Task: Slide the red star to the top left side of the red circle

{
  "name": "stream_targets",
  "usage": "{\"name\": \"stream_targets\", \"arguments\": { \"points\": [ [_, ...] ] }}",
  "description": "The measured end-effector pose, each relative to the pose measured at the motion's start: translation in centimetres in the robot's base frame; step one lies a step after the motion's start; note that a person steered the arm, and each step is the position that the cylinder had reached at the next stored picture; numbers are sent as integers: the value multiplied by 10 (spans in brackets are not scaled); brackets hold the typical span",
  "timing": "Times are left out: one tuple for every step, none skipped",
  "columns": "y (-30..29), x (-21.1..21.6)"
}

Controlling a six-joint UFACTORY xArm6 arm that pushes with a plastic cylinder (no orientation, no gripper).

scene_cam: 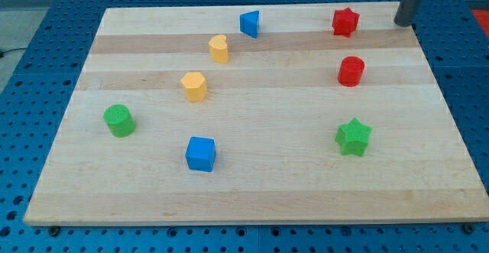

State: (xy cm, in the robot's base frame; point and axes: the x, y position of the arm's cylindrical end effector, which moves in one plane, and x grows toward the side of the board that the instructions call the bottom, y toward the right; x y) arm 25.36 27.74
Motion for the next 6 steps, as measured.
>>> {"name": "stream_targets", "arguments": {
  "points": [
    [-35,0],
    [-70,-27],
    [-123,10],
    [-122,40],
    [-126,43],
    [-107,44]
  ]
}}
